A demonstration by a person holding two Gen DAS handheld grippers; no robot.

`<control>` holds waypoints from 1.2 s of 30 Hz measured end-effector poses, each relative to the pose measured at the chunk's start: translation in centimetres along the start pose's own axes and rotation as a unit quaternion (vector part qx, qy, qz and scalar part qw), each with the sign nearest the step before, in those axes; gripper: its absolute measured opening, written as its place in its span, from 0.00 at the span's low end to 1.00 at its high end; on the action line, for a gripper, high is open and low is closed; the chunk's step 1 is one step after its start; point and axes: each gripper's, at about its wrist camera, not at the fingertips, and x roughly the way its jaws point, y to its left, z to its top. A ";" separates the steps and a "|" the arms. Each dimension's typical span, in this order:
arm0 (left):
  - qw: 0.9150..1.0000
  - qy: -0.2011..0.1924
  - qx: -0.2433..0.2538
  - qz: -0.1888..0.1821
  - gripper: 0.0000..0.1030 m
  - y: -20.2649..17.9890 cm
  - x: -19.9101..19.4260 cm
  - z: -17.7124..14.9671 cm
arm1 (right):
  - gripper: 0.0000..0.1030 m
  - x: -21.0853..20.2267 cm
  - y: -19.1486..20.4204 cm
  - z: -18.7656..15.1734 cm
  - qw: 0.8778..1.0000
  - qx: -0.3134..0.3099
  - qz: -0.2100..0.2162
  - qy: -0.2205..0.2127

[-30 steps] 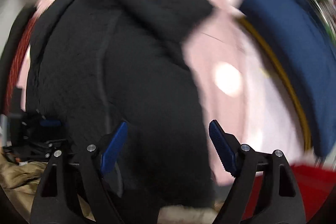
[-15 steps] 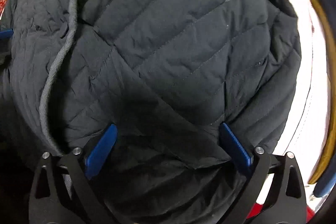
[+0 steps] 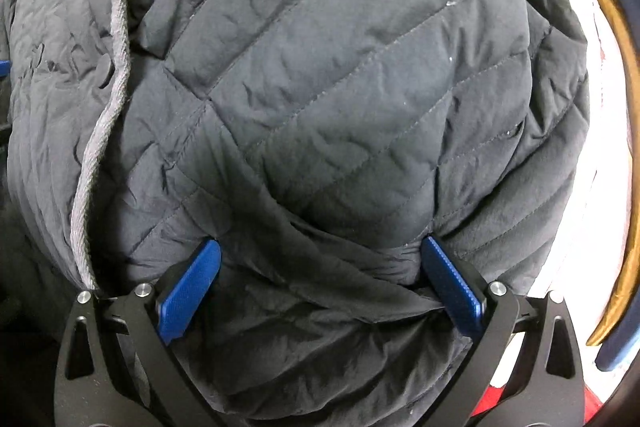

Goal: Fold large clothes

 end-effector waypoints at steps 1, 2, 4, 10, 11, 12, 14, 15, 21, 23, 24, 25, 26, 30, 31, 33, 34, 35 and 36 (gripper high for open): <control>1.000 -0.008 -0.008 -0.006 0.94 0.3 -0.8 0.4 | 0.96 0.0 0.0 0.3 1.000 -0.004 0.001 0.010; 1.000 -0.021 -0.019 -0.009 0.94 0.6 -1.8 0.9 | 0.95 -0.1 -0.1 0.6 1.000 -0.006 0.002 0.025; 0.998 -0.044 -0.037 -0.011 0.94 1.2 -3.5 1.8 | 0.95 -0.6 0.2 0.8 0.999 -0.002 -0.005 0.034; 0.987 -0.104 -0.121 -0.012 0.94 4.5 -7.3 5.2 | 0.95 -7.6 -0.6 3.7 0.995 -0.013 -0.044 -0.086; 0.986 -0.109 -0.129 -0.008 0.94 4.8 -7.5 6.0 | 0.95 -8.6 -1.0 4.5 0.993 -0.011 -0.057 -0.106; 0.985 -0.112 -0.131 -0.006 0.94 5.1 -7.7 6.5 | 0.95 -9.8 -1.7 5.7 0.989 -0.002 -0.068 -0.130; 0.985 -0.115 -0.128 -0.002 0.94 5.4 -7.9 7.0 | 0.95 -11.6 -3.2 8.1 0.983 0.024 -0.071 -0.169; 0.985 -0.117 -0.125 -0.003 0.93 5.1 -8.1 6.7 | 0.95 -12.1 -4.0 9.4 0.981 0.035 -0.070 -0.180; 0.987 -0.120 -0.102 -0.013 0.94 2.4 -7.8 6.4 | 0.95 -12.6 -6.1 17.2 0.975 0.045 -0.103 -0.194; 0.988 -0.115 -0.102 -0.011 0.94 1.9 -7.6 6.0 | 0.95 -11.9 -5.7 19.3 0.973 0.009 -0.137 -0.184; 0.988 -0.113 -0.104 -0.010 0.94 1.8 -7.5 5.8 | 0.95 -10.7 -5.5 20.3 0.973 -0.007 -0.153 -0.175; 0.988 -0.111 -0.106 -0.008 0.94 1.7 -7.5 5.6 | 0.95 -9.9 -5.2 21.1 0.972 -0.020 -0.164 -0.169; 0.988 -0.109 -0.110 -0.005 0.94 1.8 -7.4 5.2 | 0.95 -9.1 -4.9 22.0 0.970 -0.035 -0.174 -0.168; 0.986 -0.099 -0.130 0.006 0.94 2.5 -7.3 4.1 | 0.75 -7.1 -4.6 23.2 0.956 -0.075 -0.219 -0.178; 0.986 -0.097 -0.135 0.009 0.94 2.7 -7.2 4.0 | 0.54 -7.3 -4.8 23.0 0.957 -0.075 -0.213 -0.184; 0.985 -0.094 -0.142 0.012 0.94 3.1 -7.2 3.7 | 0.26 -8.8 -4.5 21.8 0.957 -0.060 -0.196 -0.203; 0.985 -0.094 -0.145 0.013 0.94 3.1 -7.2 3.7 | 0.20 -9.5 -4.8 21.3 0.955 -0.051 -0.196 -0.217; 0.985 -0.093 -0.145 0.013 0.94 3.1 -7.2 3.8 | 0.16 -10.4 -5.1 20.7 0.953 -0.040 -0.194 -0.231; 0.985 -0.094 -0.144 0.013 0.94 3.0 -7.2 4.0 | 0.15 -11.1 -5.4 20.1 0.951 -0.029 -0.191 -0.242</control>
